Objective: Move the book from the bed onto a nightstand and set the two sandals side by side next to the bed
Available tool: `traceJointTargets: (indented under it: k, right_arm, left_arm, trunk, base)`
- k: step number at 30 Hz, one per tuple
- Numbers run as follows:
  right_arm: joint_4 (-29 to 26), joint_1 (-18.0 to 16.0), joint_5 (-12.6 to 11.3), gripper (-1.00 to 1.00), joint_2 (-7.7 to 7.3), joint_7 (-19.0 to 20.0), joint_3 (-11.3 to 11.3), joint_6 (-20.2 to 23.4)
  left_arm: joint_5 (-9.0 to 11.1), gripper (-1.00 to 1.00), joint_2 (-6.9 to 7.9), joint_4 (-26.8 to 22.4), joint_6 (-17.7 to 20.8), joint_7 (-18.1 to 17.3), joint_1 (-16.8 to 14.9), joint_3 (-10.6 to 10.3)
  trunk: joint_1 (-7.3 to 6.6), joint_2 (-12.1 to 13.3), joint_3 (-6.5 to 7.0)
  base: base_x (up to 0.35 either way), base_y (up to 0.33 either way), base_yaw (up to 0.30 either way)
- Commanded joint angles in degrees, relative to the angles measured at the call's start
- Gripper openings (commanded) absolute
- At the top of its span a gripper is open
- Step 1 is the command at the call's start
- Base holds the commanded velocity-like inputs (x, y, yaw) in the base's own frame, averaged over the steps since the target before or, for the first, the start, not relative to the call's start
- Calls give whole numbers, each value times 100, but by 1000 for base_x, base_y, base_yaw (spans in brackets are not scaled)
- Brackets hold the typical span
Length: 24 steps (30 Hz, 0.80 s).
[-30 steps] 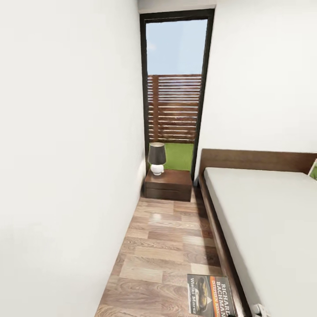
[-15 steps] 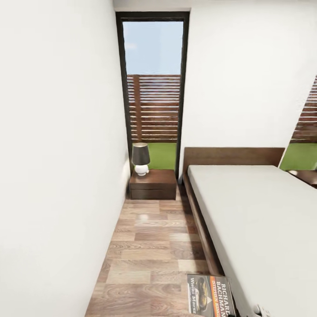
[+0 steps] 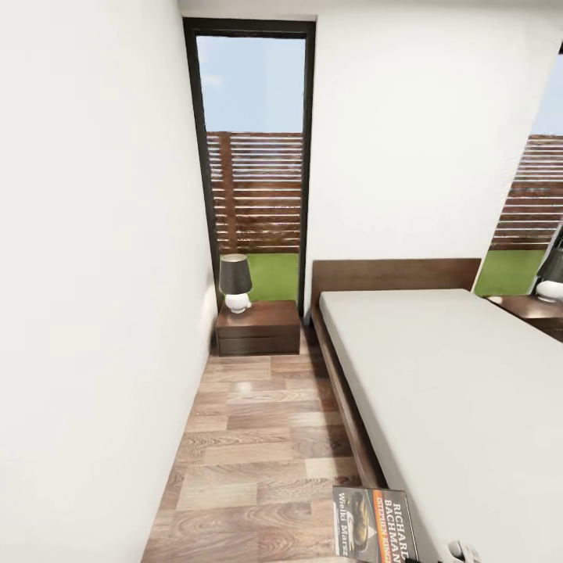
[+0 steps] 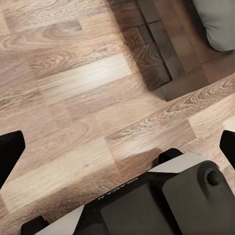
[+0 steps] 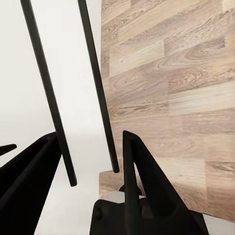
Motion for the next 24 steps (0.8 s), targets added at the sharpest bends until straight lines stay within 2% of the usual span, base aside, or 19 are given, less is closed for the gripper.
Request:
traceJointTargets:
  k: [1, 24]
  right_arm:
    - [0, -2, -52, -100, -2, 16, 26, 47]
    - [-2, -2, -52, -100, -10, 17, 26, 46]
  left_arm:
    - [58, 100, 1, 10, -24, -8, -5, -49]
    - [58, 100, 1, 10, -24, -8, -5, -48]
  trunk:
    - [3, -7, -9]
    - [3, -7, -203]
  base:
    - [0, 0, -7]
    - [0, 0, 0]
